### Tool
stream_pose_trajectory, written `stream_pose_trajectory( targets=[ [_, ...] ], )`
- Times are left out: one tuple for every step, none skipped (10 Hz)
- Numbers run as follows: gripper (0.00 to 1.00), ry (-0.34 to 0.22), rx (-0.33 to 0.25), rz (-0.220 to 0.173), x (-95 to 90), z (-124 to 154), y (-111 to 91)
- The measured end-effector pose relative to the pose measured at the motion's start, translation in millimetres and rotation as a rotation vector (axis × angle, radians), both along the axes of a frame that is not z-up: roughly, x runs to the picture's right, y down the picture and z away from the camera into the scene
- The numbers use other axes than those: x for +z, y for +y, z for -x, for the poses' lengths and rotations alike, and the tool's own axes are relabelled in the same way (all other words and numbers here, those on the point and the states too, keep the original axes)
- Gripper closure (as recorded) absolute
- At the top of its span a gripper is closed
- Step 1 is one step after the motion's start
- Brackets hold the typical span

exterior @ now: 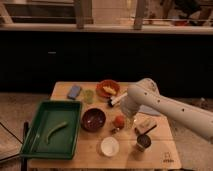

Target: Place apple in plastic cup

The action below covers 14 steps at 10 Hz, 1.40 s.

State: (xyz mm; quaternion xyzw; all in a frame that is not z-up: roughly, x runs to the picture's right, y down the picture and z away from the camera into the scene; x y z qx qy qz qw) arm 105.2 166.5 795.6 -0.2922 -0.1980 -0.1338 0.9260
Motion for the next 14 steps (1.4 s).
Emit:
stream_pose_trajectory(
  targets=[
    [0.20, -0.009, 0.021, 0.018, 4.7, -2.3, 1.9],
    [0.20, -0.017, 0.045, 0.034, 9.8, -4.2, 2.5],
    [0.20, -0.021, 0.063, 0.057, 14.7, -7.4, 6.1],
    [0.20, -0.021, 0.077, 0.073, 20.4, -10.1, 9.7],
    [0.20, -0.025, 0.085, 0.092, 25.6, -9.8, 14.2],
    [0.20, -0.029, 0.094, 0.102, 29.5, -8.7, 17.6],
    [0.20, -0.030, 0.103, 0.107, 31.0, -9.7, 19.4],
    [0.20, -0.033, 0.120, 0.106, 33.1, -10.7, 21.2],
    [0.20, -0.037, 0.140, 0.100, 34.6, -11.4, 21.7],
    [0.20, -0.043, 0.155, 0.094, 36.0, -11.4, 21.8],
    [0.20, -0.050, 0.168, 0.092, 37.8, -10.4, 22.4],
    [0.20, -0.055, 0.180, 0.089, 39.3, -10.0, 22.3],
    [0.20, -0.060, 0.189, 0.090, 40.9, -10.0, 22.9],
    [0.22, -0.064, 0.191, 0.091, 41.9, -8.6, 22.7]
  ],
)
